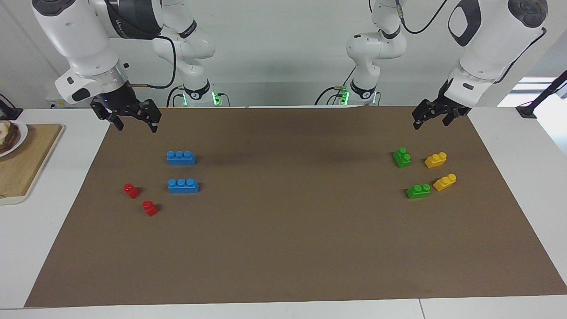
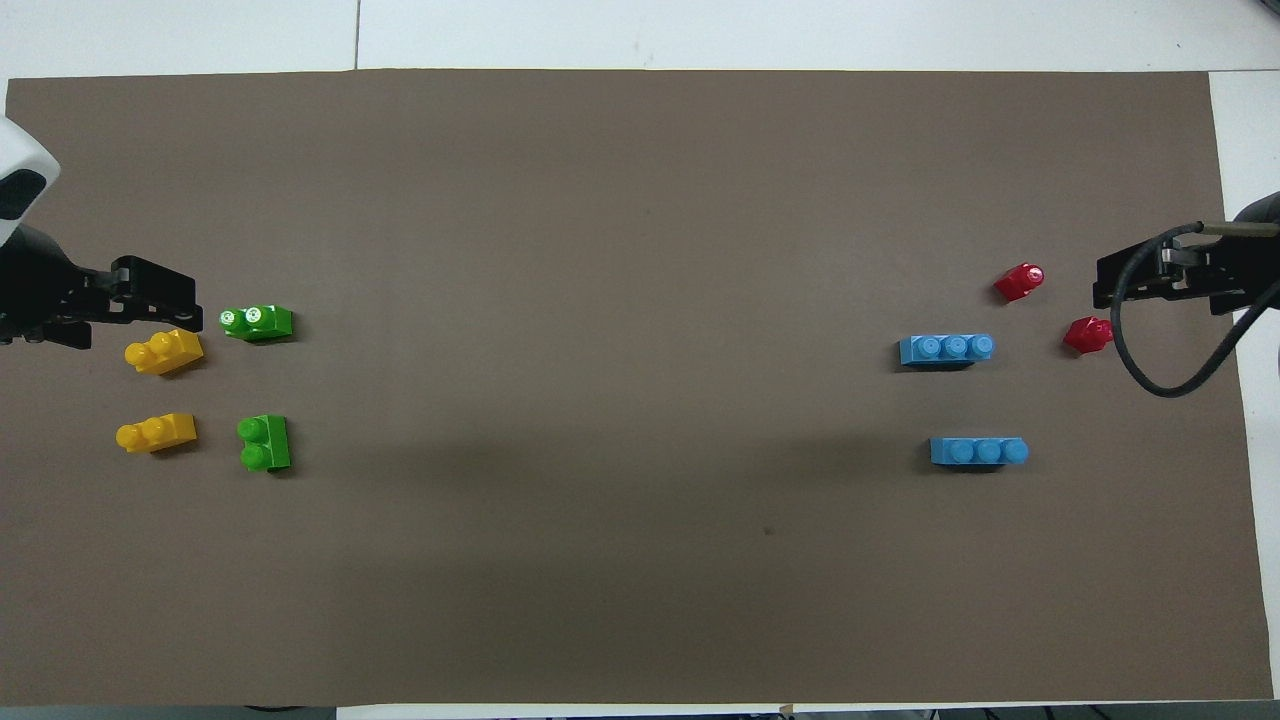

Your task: Remove green block with left arm and hold with right

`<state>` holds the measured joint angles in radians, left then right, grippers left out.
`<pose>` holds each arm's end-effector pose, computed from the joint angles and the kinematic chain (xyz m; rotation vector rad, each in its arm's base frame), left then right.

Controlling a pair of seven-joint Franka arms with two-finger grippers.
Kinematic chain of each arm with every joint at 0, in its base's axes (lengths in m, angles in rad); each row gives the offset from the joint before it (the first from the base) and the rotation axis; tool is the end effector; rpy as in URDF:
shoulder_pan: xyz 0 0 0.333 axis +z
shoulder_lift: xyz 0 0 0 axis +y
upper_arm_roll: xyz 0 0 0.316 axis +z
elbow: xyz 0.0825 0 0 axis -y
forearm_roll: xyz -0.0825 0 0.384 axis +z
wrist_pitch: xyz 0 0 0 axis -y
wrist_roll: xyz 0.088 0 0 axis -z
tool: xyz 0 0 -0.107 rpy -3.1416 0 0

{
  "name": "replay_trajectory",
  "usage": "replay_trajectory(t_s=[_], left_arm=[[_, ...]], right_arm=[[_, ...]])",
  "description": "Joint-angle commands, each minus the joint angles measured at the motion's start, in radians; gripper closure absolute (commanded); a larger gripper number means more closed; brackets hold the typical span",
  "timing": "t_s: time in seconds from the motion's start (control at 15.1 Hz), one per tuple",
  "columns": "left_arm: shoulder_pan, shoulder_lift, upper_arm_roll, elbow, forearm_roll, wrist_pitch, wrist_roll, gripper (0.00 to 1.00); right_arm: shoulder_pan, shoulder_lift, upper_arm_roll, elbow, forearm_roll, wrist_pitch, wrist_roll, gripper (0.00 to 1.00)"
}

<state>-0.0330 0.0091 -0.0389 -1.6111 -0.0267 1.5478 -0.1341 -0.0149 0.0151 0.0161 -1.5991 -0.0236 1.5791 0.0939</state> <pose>0.5514 -0.0425 0.5986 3.1184 0.0975 -0.1167 0.5587 -0.0019 0.6035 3.1128 -0.1434 -0.0529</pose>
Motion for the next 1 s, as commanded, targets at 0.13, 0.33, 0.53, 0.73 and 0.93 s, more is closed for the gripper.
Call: replay_trajectory(t_s=[0.13,0.33,0.53,0.73,0.93], left_arm=[[0.008,-0.001,-0.007,0.011,0.011,-0.012,-0.010,0.00],[0.007,-0.004,-0.004,0.014,0.016,-0.012,-0.013,0.00],[0.008,-0.029,-0.001,0.014,0.017,-0.017,-0.012,0.00],[0.010,-0.038,0.001,0.017,0.019,-0.006,-0.013,0.00],[0.008,-0.040,-0.001,0.016,0.019,0.001,-0.013,0.00]], right_arm=[[-0.002,-0.004,0.004,-0.004,-0.021,-0.001,-0.019,0.02],[-0.002,-0.004,0.004,-0.004,-0.021,-0.001,-0.019,0.02],[-0.004,-0.004,0.004,-0.005,-0.021,-0.004,-0.019,0.02],[-0.004,-0.007,0.004,-0.005,-0.021,-0.004,-0.019,0.02],[-0.005,-0.007,0.004,-0.005,-0.019,-0.004,-0.019,0.02]])
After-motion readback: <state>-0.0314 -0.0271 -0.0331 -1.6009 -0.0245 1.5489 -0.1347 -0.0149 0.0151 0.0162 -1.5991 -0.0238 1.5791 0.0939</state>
